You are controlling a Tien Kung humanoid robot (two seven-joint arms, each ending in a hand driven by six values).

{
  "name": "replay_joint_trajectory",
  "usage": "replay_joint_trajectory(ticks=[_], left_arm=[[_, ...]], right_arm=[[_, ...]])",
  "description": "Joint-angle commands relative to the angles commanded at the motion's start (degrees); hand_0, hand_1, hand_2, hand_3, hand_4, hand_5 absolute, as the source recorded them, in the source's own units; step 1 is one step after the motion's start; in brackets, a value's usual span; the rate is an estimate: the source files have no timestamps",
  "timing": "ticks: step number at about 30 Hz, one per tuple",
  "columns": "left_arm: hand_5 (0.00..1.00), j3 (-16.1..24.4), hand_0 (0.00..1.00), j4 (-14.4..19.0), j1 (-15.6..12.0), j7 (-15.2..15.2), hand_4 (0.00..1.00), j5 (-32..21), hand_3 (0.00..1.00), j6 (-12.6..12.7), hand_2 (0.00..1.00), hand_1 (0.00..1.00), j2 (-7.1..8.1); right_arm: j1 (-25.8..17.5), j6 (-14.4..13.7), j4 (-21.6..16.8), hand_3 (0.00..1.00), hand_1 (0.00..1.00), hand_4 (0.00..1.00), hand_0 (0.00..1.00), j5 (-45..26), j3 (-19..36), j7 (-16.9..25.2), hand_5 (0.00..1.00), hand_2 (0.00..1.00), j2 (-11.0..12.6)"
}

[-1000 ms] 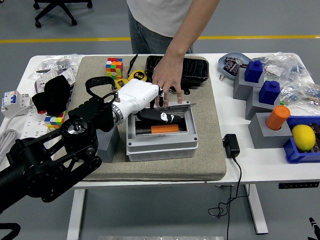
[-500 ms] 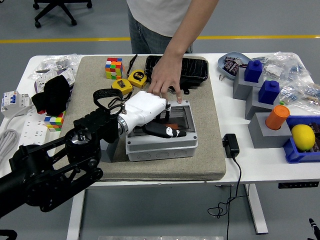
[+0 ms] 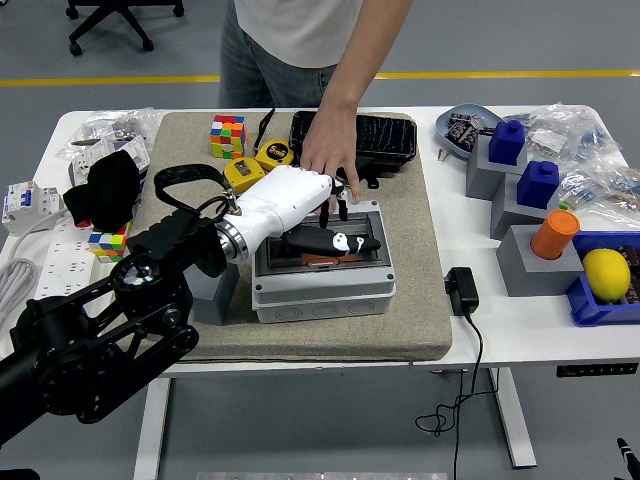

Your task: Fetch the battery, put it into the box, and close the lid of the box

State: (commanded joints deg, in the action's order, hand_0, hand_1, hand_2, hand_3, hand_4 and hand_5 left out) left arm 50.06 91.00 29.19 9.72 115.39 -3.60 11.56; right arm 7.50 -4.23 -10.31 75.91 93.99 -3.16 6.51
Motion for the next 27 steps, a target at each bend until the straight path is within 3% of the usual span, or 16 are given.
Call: replay_joint_trajectory(ticks=[3, 5, 6, 11, 12, 13, 17, 18, 22, 23, 24, 27], left_arm=[[0.998, 6.6, 0.415, 2.9, -3.1, -7.1, 0.998, -7.3, 0.478, 4.0, 0.366, 0.285, -1.78], [0.998, 10.8, 0.415, 4.6, -4.7, -11.4, 0.998, -12.1, 0.478, 5.4, 0.366, 0.285, -2.91], [0.998, 12.9, 0.484, 5.6, -5.6, -13.2, 0.998, -14.4, 0.515, 6.2, 0.527, 0.515, -3.54], [0.998, 21.6, 0.484, 7.0, -8.6, -21.3, 0.998, -26.3, 0.515, 10.9, 0.527, 0.515, -5.61], [0.989, 23.2, 0.551, 6.6, -9.2, -22.9, 0.998, -28.8, 0.605, 11.7, 0.639, 0.658, -5.93], [0.989, 24.9, 0.551, 6.1, -9.9, -24.2, 0.998, -31.4, 0.605, 12.1, 0.639, 0.658, -6.24], [0.989, 29.6, 0.551, 4.0, -12.2, -25.1, 0.998, -40.7, 0.605, 12.0, 0.639, 0.658, -6.93], [0.958, 30.4, 0.760, 3.5, -12.9, -25.0, 0.998, -43.3, 0.789, 11.9, 0.838, 0.859, -7.04], [0.958, 32.4, 0.760, 2.2, -15.3, -24.3, 0.998, -51.7, 0.789, 11.3, 0.838, 0.859, -7.31], [0.958, 32.8, 0.760, 1.9, -15.8, -24.1, 0.998, -52.3, 0.789, 11.2, 0.838, 0.859, -7.44], [0.952, 33.3, 0.949, 1.6, -16.3, -23.9, 0.998, -52.2, 0.937, 11.2, 0.975, 0.998, -7.58], [0.952, 34.4, 0.949, 0.2, -17.9, -23.5, 0.998, -51.0, 0.937, 11.5, 0.975, 0.998, -8.13]], right_arm=[[-0.2, 0.0, 0.0, 0.801, 0.744, 0.998, 0.832, 0.0, 0.0, 0.0, 0.998, 0.744, -0.2], [-0.2, 0.0, 0.0, 0.801, 0.744, 0.998, 0.832, 0.0, 0.0, 0.0, 0.998, 0.744, -0.3], [-0.2, 0.0, 0.0, 0.801, 0.744, 0.998, 0.833, -0.1, 0.0, 0.0, 0.998, 0.744, -0.4], [-0.2, 0.0, 0.0, 0.801, 0.744, 0.998, 0.833, -0.1, 0.1, 0.0, 0.998, 0.744, -0.5], [-0.2, 0.0, 0.0, 0.801, 0.744, 0.998, 0.833, -0.1, 0.1, 0.0, 0.998, 0.744, -0.5], [-0.2, 0.0, 0.0, 0.801, 0.744, 0.998, 0.833, -0.1, 0.1, 0.1, 0.998, 0.744, -0.5], [-0.1, 0.1, 0.0, 0.801, 0.744, 0.998, 0.833, 0.4, 0.4, 0.1, 0.998, 0.744, -0.6], [-0.1, 0.0, 0.0, 0.801, 0.744, 0.998, 0.853, 0.6, 0.6, 0.1, 0.998, 0.744, -0.7], [-0.2, -0.2, 0.0, 0.801, 0.744, 0.998, 0.853, 1.6, 1.3, 0.0, 0.998, 0.744, -0.8], [-0.2, -0.3, 0.0, 0.801, 0.744, 0.998, 0.853, 1.8, 1.5, 0.1, 0.998, 0.744, -0.8], [-0.1, -0.5, 0.0, 0.801, 0.763, 0.998, 0.924, 2.0, 1.7, 0.1, 0.998, 0.749, -0.8], [0.0, -1.8, 0.0, 0.801, 0.763, 0.998, 0.924, 3.0, 2.7, 0.4, 0.998, 0.749, -0.9]])
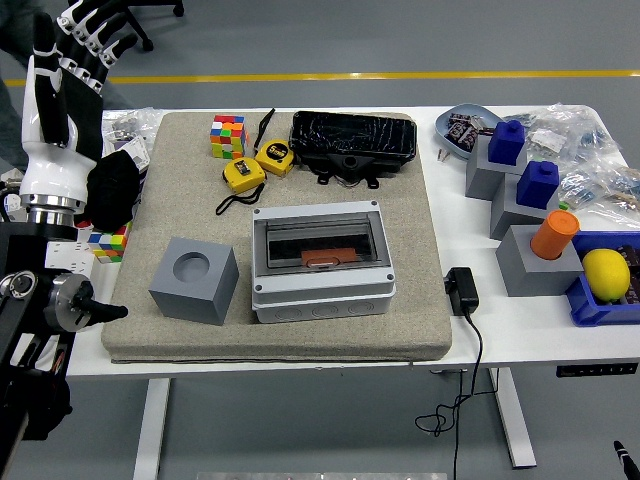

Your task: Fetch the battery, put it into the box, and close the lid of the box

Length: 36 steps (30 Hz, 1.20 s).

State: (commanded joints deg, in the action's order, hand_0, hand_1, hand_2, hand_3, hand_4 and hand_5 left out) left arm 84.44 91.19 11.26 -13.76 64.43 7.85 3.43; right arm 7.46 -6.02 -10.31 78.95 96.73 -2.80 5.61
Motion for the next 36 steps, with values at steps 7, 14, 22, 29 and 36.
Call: replay_joint_trajectory(ticks=[7, 14, 22, 29, 36], left_arm=[[0.998, 0.7, 0.997, -1.9, -4.1, 5.3, 0.998, 10.3, 0.949, -0.3, 0.998, 0.998, 0.13], [0.998, 2.2, 0.944, -2.2, -6.8, 9.0, 0.998, 15.9, 0.912, -0.8, 0.961, 0.987, -0.01], [0.998, 3.1, 0.793, -2.4, -7.4, 8.1, 0.998, 14.4, 0.795, -1.1, 0.831, 0.848, -0.49], [0.998, 1.9, 0.785, -3.3, -8.3, 7.1, 0.998, 12.2, 0.791, -2.3, 0.816, 0.838, -0.76], [0.998, 3.4, 0.774, -5.6, -8.0, 6.0, 0.998, 10.2, 0.761, -4.0, 0.791, 0.814, -0.79]], right_arm=[[0.3, -2.9, 0.0, 0.814, 0.825, 0.998, 0.985, 0.5, -0.1, 0.6, 0.998, 0.781, -0.3], [0.8, -2.8, 0.0, 0.818, 0.829, 0.998, 0.989, -0.6, -3.1, 0.3, 0.998, 0.787, -0.3], [0.1, -0.9, 0.0, 0.814, 0.808, 0.998, 0.944, -2.9, -6.2, 0.2, 0.998, 0.781, -0.7], [0.4, -0.3, 0.0, 0.816, 0.805, 0.998, 0.930, -4.6, -8.4, 1.0, 0.998, 0.779, -1.3], [0.9, 0.4, 0.0, 0.815, 0.803, 0.998, 0.923, -5.3, -9.8, 1.3, 0.998, 0.780, -1.6]])
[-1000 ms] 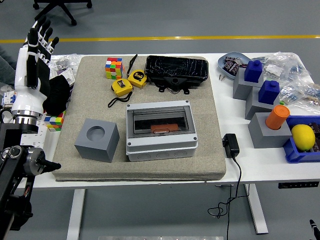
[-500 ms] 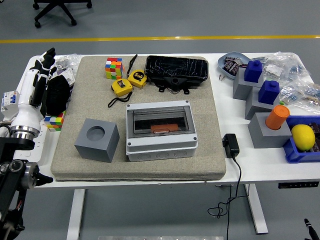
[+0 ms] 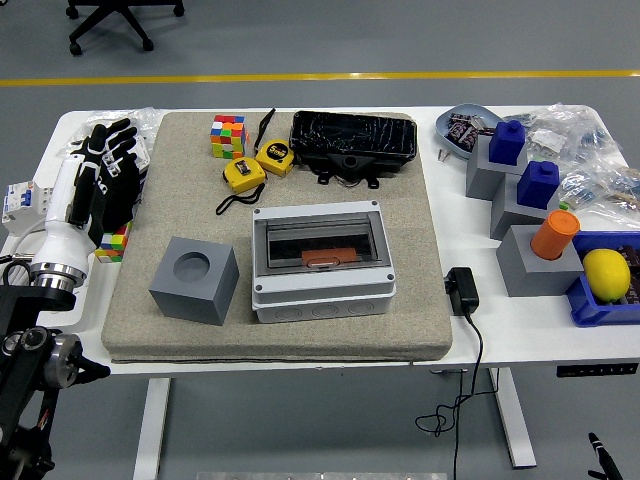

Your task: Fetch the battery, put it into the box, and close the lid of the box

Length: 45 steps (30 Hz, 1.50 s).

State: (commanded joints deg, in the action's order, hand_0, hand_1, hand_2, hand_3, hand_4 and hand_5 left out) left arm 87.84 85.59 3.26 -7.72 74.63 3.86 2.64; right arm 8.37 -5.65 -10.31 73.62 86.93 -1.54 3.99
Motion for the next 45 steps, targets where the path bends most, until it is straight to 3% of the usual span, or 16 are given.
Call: replay_joint_trajectory(ticks=[12, 45], left_arm=[[0.998, -0.6, 0.778, -0.5, 0.1, 2.0, 0.998, -2.1, 0.763, -1.8, 0.792, 0.810, -0.26], [0.998, 0.3, 0.752, -0.1, 0.1, 2.2, 0.998, -2.3, 0.746, -0.8, 0.757, 0.756, -0.83]], right_arm=[[0.5, 0.2, 0.0, 0.812, 0.801, 0.998, 0.916, 1.6, 1.3, -0.3, 0.998, 0.776, -0.1], [1.1, 0.6, 0.0, 0.809, 0.793, 0.998, 0.905, 3.9, 2.9, -1.1, 0.998, 0.770, -0.8]])
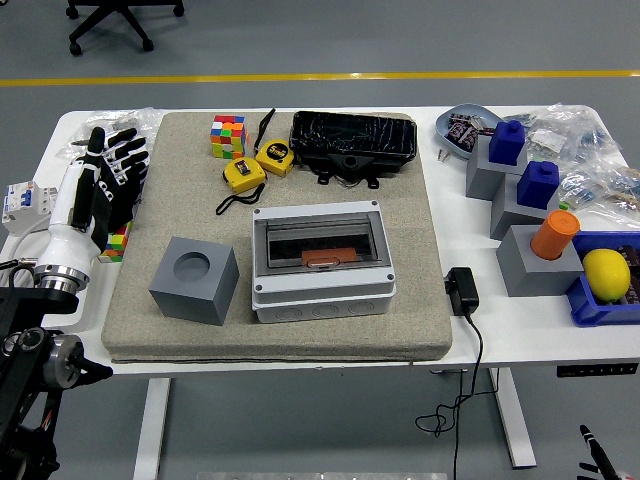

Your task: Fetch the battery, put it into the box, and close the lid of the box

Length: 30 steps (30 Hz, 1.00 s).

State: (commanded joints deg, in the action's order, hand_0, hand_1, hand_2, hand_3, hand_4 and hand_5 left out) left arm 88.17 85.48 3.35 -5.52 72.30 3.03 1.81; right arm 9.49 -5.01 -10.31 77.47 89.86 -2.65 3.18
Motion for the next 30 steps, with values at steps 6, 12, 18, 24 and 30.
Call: replay_joint_trajectory(ticks=[6, 12, 18, 24, 30], left_arm=[[0.998, 0.4, 0.751, 0.0, 0.2, -0.1, 0.998, 0.0, 0.744, 0.1, 0.755, 0.755, 0.05], [0.998, 0.5, 0.748, -0.1, 0.0, -0.2, 0.998, 0.1, 0.742, 0.0, 0.755, 0.753, -0.04], [0.998, 0.8, 0.748, 0.0, -0.2, -0.2, 0.998, 0.4, 0.742, 0.0, 0.755, 0.753, -0.16], [0.998, 0.9, 0.746, 0.1, -0.3, -0.3, 0.998, 0.5, 0.742, 0.0, 0.754, 0.753, -0.17], [0.998, 1.1, 0.744, 0.1, -0.2, -0.3, 0.998, 0.5, 0.741, 0.1, 0.752, 0.751, -0.13]], right_arm=[[0.3, 0.1, 0.0, 0.809, 0.793, 0.998, 0.904, 0.3, 0.1, 0.3, 0.998, 0.770, -0.3], [0.3, 0.1, 0.0, 0.809, 0.793, 0.998, 0.904, 0.9, 0.6, 0.2, 0.998, 0.770, -0.3], [-0.1, 0.1, 0.0, 0.809, 0.793, 0.998, 0.904, 1.4, 0.9, 0.0, 0.998, 0.770, -0.3], [-0.5, 0.1, 0.0, 0.809, 0.792, 0.998, 0.903, 1.9, 1.3, -0.1, 0.998, 0.769, -0.4], [-0.3, 0.2, 0.0, 0.808, 0.792, 0.998, 0.902, 1.9, 1.5, 0.1, 0.998, 0.769, -0.4]])
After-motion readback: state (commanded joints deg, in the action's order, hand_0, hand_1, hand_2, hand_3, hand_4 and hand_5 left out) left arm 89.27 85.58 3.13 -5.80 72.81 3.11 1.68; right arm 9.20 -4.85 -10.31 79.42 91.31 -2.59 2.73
